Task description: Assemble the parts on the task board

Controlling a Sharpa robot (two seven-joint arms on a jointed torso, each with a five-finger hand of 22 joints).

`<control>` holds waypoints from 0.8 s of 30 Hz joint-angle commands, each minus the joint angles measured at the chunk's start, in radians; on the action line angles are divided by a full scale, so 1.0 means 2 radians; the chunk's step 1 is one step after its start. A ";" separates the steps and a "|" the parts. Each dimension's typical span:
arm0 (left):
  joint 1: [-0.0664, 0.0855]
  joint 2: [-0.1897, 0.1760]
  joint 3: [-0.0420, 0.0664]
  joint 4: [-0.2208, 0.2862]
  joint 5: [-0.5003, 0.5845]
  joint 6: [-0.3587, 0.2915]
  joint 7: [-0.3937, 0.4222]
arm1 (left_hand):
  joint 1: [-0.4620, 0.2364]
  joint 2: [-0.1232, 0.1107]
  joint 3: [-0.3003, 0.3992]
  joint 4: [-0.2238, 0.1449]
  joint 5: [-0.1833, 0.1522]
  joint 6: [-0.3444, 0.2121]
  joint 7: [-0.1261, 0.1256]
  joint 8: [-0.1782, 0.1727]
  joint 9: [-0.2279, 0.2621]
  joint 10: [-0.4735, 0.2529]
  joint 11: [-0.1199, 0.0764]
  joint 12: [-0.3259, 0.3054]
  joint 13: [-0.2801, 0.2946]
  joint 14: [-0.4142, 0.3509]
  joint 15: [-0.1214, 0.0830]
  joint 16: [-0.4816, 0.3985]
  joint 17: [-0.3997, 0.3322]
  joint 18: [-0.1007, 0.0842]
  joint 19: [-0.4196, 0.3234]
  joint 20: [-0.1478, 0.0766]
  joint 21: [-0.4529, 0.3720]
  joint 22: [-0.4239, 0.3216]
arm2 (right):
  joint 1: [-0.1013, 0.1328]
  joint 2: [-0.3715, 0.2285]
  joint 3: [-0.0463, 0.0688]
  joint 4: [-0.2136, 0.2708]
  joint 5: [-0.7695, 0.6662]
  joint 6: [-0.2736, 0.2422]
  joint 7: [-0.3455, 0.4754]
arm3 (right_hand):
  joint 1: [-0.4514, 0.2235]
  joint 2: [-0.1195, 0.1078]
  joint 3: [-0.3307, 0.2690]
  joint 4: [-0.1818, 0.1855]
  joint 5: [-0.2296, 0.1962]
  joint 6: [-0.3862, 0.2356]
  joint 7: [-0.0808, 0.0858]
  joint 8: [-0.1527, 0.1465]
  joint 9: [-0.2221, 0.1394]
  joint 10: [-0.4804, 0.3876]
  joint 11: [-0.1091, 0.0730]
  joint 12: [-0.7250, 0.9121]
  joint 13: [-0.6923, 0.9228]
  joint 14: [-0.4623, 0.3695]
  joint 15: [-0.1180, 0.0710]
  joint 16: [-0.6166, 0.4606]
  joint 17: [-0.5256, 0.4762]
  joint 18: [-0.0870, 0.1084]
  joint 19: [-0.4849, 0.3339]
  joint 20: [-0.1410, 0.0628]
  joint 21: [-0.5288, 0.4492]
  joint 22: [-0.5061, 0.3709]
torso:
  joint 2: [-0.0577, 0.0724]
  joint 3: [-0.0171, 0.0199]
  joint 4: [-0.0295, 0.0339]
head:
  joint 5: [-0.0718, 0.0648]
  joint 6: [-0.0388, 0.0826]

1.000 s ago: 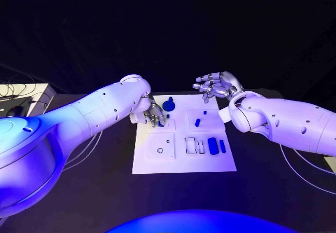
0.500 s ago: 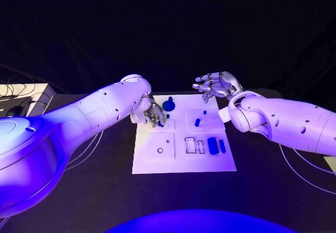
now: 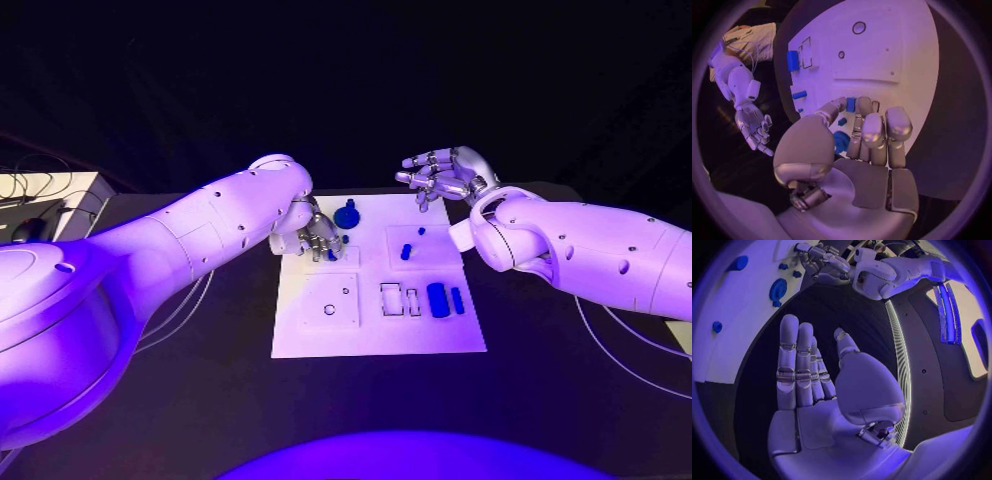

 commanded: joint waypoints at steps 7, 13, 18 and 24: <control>-0.003 0.002 -0.001 0.003 0.006 -0.002 0.002 | 0.022 0.026 -0.025 0.007 -0.002 0.036 -0.031 -0.003 -0.002 0.023 -0.023 -0.003 0.003 0.001 -0.005 0.003 0.001 -0.006 0.003 -0.001 0.004 0.002 | 0.000 0.001 0.000 0.000 -0.004 0.006 0.003 | -0.003 0.000 0.001 -0.002 0.003 -0.001 0.003 -0.003 0.000 0.000 -0.003 -0.001 -0.001 -0.003 -0.001 0.003 0.000 0.010 -0.003 0.000 0.002 0.001 | 0.000 -0.0005 0.0008 | 0.000 0.000; -0.003 0.002 -0.001 0.003 0.006 -0.009 0.003 | 0.016 0.023 -0.038 0.016 -0.003 0.037 -0.033 -0.002 -0.002 0.023 -0.023 -0.003 0.004 0.000 -0.005 0.003 0.001 -0.006 0.004 -0.002 0.004 0.002 | 0.000 0.001 0.000 0.000 -0.004 0.006 0.003 | -0.003 0.000 0.001 -0.002 0.003 -0.001 0.003 -0.003 0.000 0.000 -0.003 -0.001 -0.001 -0.003 -0.001 0.003 0.000 0.010 -0.003 0.000 0.002 0.001 | 0.000 -0.0006 0.0003 | 0.001 0.000; -0.002 0.001 -0.001 0.003 0.005 -0.010 0.002 | 0.020 0.027 -0.112 0.037 -0.005 0.041 -0.035 -0.004 -0.005 0.022 -0.025 -0.001 0.006 0.000 -0.006 0.004 0.001 -0.007 0.004 -0.003 0.004 0.002 | 0.000 0.000 0.000 0.001 -0.004 0.005 0.003 | -0.003 0.000 0.001 -0.002 0.003 -0.001 0.003 -0.003 0.000 0.000 -0.003 -0.001 -0.001 -0.003 -0.001 0.003 0.000 0.010 -0.003 0.000 0.002 0.001 | 0.000 -0.0003 0.0004 | 0.001 0.000; -0.002 -0.001 -0.001 0.004 0.004 -0.010 0.003 | 0.031 0.028 -0.165 0.047 -0.005 0.044 -0.035 -0.006 -0.009 0.021 -0.024 -0.001 0.007 0.000 -0.006 0.004 0.000 -0.007 0.004 -0.003 0.004 0.001 | 0.000 0.000 0.000 0.001 -0.004 0.005 0.004 | -0.003 0.000 0.001 -0.002 0.003 -0.001 0.003 -0.003 0.000 0.000 -0.003 -0.001 -0.001 -0.003 -0.001 0.003 0.000 0.010 -0.003 0.000 0.002 0.001 | 0.000 -0.0003 0.0002 | 0.001 0.000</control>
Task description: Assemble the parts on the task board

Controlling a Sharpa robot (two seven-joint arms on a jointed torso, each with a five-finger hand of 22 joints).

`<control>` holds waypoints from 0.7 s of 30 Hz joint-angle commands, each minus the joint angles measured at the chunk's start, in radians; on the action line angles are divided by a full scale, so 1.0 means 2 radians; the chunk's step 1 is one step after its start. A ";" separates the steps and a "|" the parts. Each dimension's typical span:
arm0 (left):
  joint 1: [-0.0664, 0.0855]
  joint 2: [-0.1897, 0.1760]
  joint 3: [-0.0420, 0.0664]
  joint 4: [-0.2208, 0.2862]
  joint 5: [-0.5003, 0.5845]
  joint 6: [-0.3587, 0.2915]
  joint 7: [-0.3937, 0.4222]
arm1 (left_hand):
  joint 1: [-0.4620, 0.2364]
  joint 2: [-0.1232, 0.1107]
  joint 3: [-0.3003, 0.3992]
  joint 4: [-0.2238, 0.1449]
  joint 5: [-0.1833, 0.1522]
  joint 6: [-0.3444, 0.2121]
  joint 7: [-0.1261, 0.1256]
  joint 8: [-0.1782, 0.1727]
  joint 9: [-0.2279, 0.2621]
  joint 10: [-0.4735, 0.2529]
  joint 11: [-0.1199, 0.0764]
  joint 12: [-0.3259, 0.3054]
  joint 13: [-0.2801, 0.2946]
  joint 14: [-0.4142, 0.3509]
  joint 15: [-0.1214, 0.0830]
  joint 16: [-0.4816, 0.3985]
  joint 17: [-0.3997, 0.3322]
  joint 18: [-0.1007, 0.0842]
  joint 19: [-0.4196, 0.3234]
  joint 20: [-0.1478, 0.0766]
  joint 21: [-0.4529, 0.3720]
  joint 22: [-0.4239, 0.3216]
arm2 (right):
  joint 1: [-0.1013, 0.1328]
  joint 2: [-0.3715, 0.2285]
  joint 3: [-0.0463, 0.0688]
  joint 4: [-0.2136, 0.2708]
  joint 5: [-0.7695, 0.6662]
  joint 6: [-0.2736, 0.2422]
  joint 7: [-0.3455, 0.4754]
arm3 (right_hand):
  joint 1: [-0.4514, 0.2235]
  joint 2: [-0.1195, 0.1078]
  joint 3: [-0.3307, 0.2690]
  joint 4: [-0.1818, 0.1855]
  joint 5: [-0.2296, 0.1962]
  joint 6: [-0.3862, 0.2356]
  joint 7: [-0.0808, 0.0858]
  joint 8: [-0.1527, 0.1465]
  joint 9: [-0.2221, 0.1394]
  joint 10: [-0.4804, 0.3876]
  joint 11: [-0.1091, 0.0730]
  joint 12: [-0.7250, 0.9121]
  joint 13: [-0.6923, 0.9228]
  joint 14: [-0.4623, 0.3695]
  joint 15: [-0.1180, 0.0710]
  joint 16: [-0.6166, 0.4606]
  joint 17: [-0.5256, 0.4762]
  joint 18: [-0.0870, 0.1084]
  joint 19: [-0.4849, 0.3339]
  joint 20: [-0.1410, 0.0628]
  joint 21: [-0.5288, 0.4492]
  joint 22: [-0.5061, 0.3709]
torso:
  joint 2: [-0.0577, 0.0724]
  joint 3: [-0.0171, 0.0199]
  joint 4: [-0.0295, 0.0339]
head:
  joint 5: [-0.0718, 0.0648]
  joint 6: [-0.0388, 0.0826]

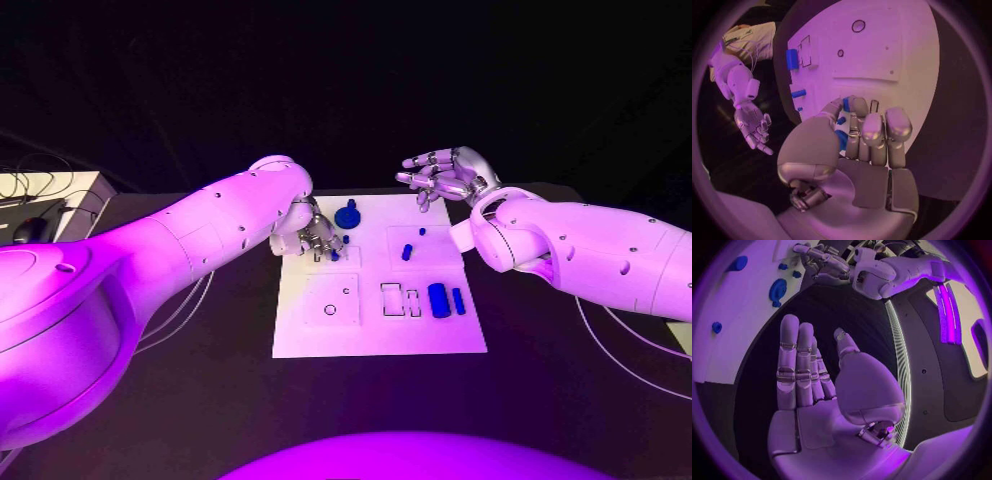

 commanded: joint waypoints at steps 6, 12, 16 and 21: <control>-0.002 -0.002 0.000 0.005 0.001 0.000 0.002 | 0.012 -0.001 -0.054 0.009 -0.003 0.001 0.001 -0.002 -0.003 -0.002 0.002 0.000 0.001 0.000 -0.003 0.002 -0.001 -0.007 0.002 -0.001 0.002 0.000 | 0.000 0.000 0.000 0.001 -0.003 0.005 0.004 | -0.003 0.000 0.001 -0.002 0.003 0.000 0.002 -0.003 0.000 0.000 -0.003 -0.001 -0.001 -0.003 -0.001 0.003 0.000 0.005 -0.003 0.000 0.002 0.000 | 0.000 0.0004 -0.0002 | 0.000 0.001; -0.001 -0.006 0.000 0.008 -0.001 0.000 0.001 | 0.014 0.000 -0.066 0.010 -0.003 0.002 0.001 -0.002 -0.003 -0.002 0.002 0.000 0.001 0.001 -0.003 0.003 0.000 -0.007 0.002 -0.002 0.001 0.000 | 0.000 -0.001 0.000 0.001 -0.003 0.005 0.004 | -0.003 0.000 0.001 -0.002 0.003 -0.001 0.002 -0.003 0.000 -0.001 -0.002 -0.002 -0.001 -0.004 -0.001 0.003 0.000 0.005 -0.004 0.000 0.002 0.000 | 0.000 0.0002 0.0000 | 0.000 0.000; -0.001 -0.009 0.000 0.011 -0.003 -0.002 0.000 | 0.016 0.000 -0.071 0.010 -0.004 0.002 0.001 -0.002 -0.004 -0.002 0.002 0.000 0.001 0.000 -0.003 0.003 -0.001 -0.007 0.002 -0.002 0.001 -0.001 | 0.000 -0.002 0.000 0.001 -0.003 0.005 0.004 | -0.003 0.000 0.001 -0.002 0.003 -0.001 0.002 -0.003 0.000 -0.001 -0.002 -0.002 -0.001 -0.004 -0.001 0.003 0.000 0.005 -0.004 0.000 0.002 0.000 | 0.000 0.0000 0.0001 | 0.001 0.001; -0.001 -0.013 0.000 0.016 -0.005 -0.004 -0.001 | 0.015 -0.001 -0.073 0.010 -0.005 0.002 0.001 -0.001 -0.003 -0.002 0.002 0.000 0.001 0.000 -0.003 0.003 0.000 -0.007 0.002 -0.002 0.001 -0.001 | 0.000 -0.002 0.000 0.001 -0.003 0.005 0.004 | -0.003 0.000 0.001 -0.002 0.003 -0.001 0.002 -0.003 0.000 -0.001 -0.002 -0.002 -0.001 -0.004 -0.001 0.003 0.000 0.005 -0.004 0.000 0.002 0.000 | 0.000 -0.0003 0.0001 | 0.000 0.000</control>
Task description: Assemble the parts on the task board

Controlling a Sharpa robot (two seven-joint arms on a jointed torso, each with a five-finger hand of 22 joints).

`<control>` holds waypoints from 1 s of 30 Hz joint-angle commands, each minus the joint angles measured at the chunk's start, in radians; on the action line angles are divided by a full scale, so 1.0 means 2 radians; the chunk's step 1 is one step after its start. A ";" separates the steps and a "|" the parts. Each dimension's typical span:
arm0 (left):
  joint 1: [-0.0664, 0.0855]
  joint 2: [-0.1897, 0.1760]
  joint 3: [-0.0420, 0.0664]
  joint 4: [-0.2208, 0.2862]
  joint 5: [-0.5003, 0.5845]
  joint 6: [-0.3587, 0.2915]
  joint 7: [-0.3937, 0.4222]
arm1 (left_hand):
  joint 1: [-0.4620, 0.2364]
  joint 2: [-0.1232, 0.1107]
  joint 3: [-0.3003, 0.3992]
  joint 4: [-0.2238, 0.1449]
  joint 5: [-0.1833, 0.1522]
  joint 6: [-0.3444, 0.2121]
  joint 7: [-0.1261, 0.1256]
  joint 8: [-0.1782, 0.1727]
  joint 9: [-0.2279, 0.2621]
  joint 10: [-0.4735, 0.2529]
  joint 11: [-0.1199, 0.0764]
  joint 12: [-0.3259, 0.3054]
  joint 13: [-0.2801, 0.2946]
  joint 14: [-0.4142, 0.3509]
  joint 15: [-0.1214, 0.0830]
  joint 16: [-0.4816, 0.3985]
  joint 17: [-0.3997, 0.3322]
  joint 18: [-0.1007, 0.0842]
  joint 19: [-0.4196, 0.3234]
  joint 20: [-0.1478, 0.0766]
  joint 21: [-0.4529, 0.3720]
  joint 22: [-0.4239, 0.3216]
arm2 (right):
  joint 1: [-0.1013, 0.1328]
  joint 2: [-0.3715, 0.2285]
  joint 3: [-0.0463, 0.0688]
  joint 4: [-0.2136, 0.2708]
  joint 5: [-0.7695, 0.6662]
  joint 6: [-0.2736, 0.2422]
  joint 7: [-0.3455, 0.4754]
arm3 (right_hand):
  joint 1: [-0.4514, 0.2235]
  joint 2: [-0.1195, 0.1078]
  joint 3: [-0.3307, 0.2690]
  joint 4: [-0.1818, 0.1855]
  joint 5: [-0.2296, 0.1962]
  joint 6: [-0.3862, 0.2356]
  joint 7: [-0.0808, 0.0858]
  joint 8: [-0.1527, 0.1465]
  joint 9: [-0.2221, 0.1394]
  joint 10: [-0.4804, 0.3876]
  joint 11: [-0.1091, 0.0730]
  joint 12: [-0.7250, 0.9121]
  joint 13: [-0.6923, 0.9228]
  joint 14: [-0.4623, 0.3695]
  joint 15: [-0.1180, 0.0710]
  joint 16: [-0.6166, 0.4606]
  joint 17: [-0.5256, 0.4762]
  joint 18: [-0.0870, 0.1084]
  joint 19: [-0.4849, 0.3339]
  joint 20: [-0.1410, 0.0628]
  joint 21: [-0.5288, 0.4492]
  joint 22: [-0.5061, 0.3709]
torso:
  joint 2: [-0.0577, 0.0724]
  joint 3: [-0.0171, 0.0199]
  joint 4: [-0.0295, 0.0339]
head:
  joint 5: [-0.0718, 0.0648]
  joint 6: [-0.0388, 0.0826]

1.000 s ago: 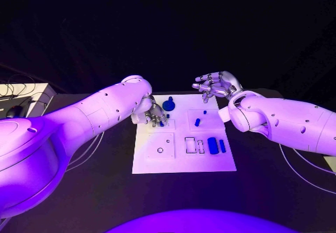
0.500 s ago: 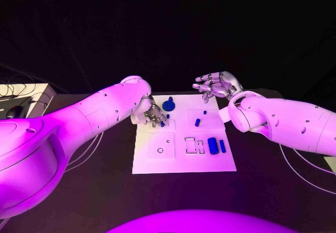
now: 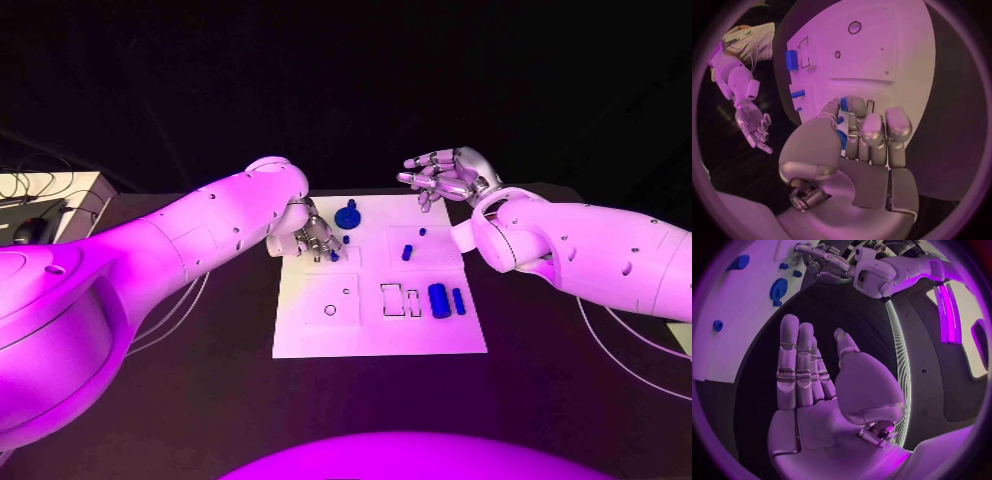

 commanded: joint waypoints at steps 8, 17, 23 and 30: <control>-0.001 -0.009 0.001 0.012 -0.009 -0.010 0.001 | 0.005 -0.001 -0.016 0.002 -0.004 0.001 0.004 0.001 0.001 0.000 0.004 0.000 0.001 0.000 -0.003 0.003 0.000 -0.007 0.002 -0.002 0.001 -0.001 | 0.000 0.000 0.000 0.000 -0.003 0.005 0.004 | -0.003 0.000 0.001 -0.002 0.003 -0.001 0.003 -0.003 0.000 -0.001 -0.003 -0.002 -0.001 -0.004 -0.001 0.003 0.000 0.006 -0.004 0.000 0.002 0.001 | 0.000 -0.0002 0.0004 | 0.000 -0.001; 0.000 -0.013 0.001 0.020 -0.010 -0.018 0.003 | 0.003 0.007 -0.072 0.004 -0.015 0.003 0.004 0.004 0.003 0.001 0.005 0.001 0.001 0.000 -0.002 0.004 0.001 -0.006 0.002 -0.001 0.000 -0.002 | 0.000 0.000 0.000 0.000 -0.003 0.005 0.004 | -0.002 0.001 0.001 -0.003 0.003 -0.001 0.002 -0.003 0.000 -0.001 -0.003 -0.001 0.000 -0.004 -0.001 0.003 0.000 0.006 -0.004 0.000 0.002 0.001 | 0.000 0.0000 -0.0001 | 0.001 0.000; 0.000 -0.016 0.001 0.025 -0.010 -0.023 0.006 | -0.003 0.009 -0.084 0.007 -0.106 0.003 0.006 0.006 0.006 0.001 0.006 0.001 0.001 0.000 -0.002 0.004 0.001 -0.006 0.002 0.000 0.000 -0.002 | 0.000 0.000 0.000 -0.001 -0.003 0.005 0.004 | -0.002 0.001 0.001 -0.003 0.003 -0.001 0.002 -0.003 0.000 -0.001 -0.003 -0.001 0.000 -0.004 -0.001 0.003 0.000 0.006 -0.004 0.000 0.002 0.001 | 0.000 0.0000 -0.0003 | 0.000 0.001; 0.000 -0.020 0.006 0.032 -0.008 -0.034 0.012 | -0.008 0.006 -0.080 0.008 -0.159 0.002 0.007 0.008 0.008 0.001 0.006 0.002 0.001 0.000 -0.001 0.004 0.001 -0.006 0.002 0.000 0.000 -0.002 | 0.000 -0.001 0.000 -0.001 -0.003 0.005 0.004 | -0.002 0.001 0.001 -0.003 0.003 -0.001 0.002 -0.003 0.000 -0.001 -0.003 -0.001 0.000 -0.004 -0.001 0.003 0.000 0.006 -0.004 0.000 0.002 0.001 | 0.000 0.0003 -0.0001 | 0.000 0.001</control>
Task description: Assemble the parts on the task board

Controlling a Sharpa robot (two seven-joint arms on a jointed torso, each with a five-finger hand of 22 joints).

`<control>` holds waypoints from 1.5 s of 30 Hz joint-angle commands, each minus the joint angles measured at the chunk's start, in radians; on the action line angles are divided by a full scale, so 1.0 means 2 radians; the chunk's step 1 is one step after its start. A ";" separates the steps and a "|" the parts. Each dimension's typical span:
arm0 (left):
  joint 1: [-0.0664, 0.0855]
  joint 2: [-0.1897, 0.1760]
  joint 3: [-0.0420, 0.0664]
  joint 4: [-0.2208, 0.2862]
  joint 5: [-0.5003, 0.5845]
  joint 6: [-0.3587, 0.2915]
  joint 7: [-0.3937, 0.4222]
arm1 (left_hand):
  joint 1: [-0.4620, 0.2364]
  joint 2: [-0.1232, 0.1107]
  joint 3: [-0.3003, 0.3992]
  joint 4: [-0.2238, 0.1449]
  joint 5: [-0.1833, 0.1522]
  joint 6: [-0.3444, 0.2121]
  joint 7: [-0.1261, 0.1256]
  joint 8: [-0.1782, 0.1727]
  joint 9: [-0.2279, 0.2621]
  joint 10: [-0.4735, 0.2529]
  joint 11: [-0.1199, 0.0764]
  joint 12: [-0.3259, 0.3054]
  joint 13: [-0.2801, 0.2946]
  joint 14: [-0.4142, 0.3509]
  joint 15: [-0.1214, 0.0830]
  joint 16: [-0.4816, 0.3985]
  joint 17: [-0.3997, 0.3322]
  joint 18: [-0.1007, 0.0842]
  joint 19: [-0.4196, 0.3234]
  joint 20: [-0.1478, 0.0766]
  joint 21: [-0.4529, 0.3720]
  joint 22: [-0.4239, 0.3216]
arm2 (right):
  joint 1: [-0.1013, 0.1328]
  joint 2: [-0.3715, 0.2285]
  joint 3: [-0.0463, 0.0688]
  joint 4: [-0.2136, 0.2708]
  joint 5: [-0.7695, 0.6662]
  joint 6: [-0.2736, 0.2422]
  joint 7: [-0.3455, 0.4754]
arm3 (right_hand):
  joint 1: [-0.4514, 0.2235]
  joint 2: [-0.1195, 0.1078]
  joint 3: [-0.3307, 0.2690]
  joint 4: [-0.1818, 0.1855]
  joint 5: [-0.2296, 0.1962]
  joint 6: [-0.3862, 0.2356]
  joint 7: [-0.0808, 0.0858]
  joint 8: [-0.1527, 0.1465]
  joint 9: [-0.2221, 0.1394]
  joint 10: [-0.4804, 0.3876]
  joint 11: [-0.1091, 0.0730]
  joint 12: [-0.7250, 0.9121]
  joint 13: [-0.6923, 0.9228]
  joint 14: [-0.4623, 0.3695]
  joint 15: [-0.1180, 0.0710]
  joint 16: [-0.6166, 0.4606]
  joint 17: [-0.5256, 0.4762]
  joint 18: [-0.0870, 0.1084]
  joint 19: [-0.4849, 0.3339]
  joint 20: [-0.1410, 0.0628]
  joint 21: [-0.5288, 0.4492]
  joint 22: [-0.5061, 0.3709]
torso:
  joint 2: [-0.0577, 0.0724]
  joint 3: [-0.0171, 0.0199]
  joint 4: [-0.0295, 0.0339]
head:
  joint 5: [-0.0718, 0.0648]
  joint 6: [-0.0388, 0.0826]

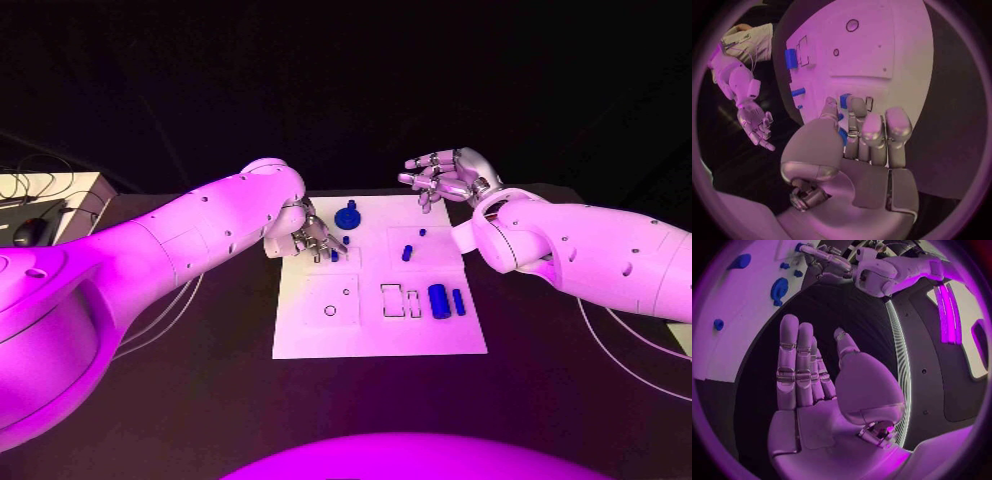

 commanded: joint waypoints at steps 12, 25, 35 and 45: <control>0.000 -0.015 0.022 0.025 -0.002 -0.029 0.014 | -0.003 -0.002 0.007 -0.001 -0.006 -0.003 0.005 0.003 0.001 -0.002 0.005 0.000 0.000 -0.001 -0.002 -0.001 -0.002 -0.005 0.002 0.000 -0.002 -0.002 | 0.000 -0.001 0.000 0.000 -0.003 0.005 0.005 | -0.002 0.001 0.001 -0.003 0.003 0.000 0.003 -0.003 0.000 -0.001 -0.003 -0.001 0.000 -0.004 -0.001 0.003 0.000 0.010 -0.004 0.000 0.002 0.001 | -0.001 -0.0001 0.0001 | 0.001 0.003; 0.001 -0.078 0.064 0.095 0.023 -0.073 0.033 | 0.037 -0.013 0.103 -0.014 -0.006 -0.061 0.041 -0.043 -0.052 -0.058 0.032 -0.049 -0.052 -0.032 0.018 -0.065 -0.074 0.019 -0.042 0.021 -0.079 -0.055 | -0.002 -0.008 0.000 0.000 -0.002 0.004 0.006 | -0.002 0.002 0.001 -0.004 0.003 0.000 0.003 -0.003 0.000 -0.001 -0.003 -0.001 -0.001 -0.004 -0.001 0.003 0.000 0.010 -0.003 0.000 0.002 0.001 | -0.005 -0.0023 0.0036 | -0.002 0.010; 0.001 -0.104 0.070 0.100 0.021 -0.139 0.077 | 0.017 -0.041 0.154 0.032 -0.006 -0.073 0.067 -0.101 -0.203 -0.047 0.056 -0.160 -0.189 -0.067 0.038 -0.159 -0.184 0.040 -0.072 0.051 -0.233 -0.171 | -0.004 -0.011 0.000 -0.003 0.000 0.003 0.007 | -0.002 0.002 0.001 -0.005 0.004 0.000 0.003 -0.003 0.000 -0.001 -0.003 -0.001 -0.001 -0.004 -0.001 0.003 0.000 0.010 -0.003 0.000 0.002 0.001 | -0.005 -0.0058 0.0054 | -0.001 0.022; 0.003 -0.092 0.070 0.056 -0.012 -0.150 0.093 | 0.017 -0.068 0.116 0.090 -0.006 -0.077 0.067 -0.052 -0.223 -0.049 0.054 -0.118 -0.185 -0.063 0.036 -0.130 -0.181 0.042 -0.060 0.048 -0.224 -0.164 | -0.005 -0.010 0.000 -0.006 0.001 0.003 0.007 | -0.002 0.002 0.001 -0.005 0.004 0.000 0.003 -0.003 0.000 -0.001 -0.003 -0.001 -0.001 -0.004 -0.001 0.003 0.000 0.010 -0.003 0.000 0.002 0.001 | -0.004 -0.0110 0.0083 | 0.003 0.031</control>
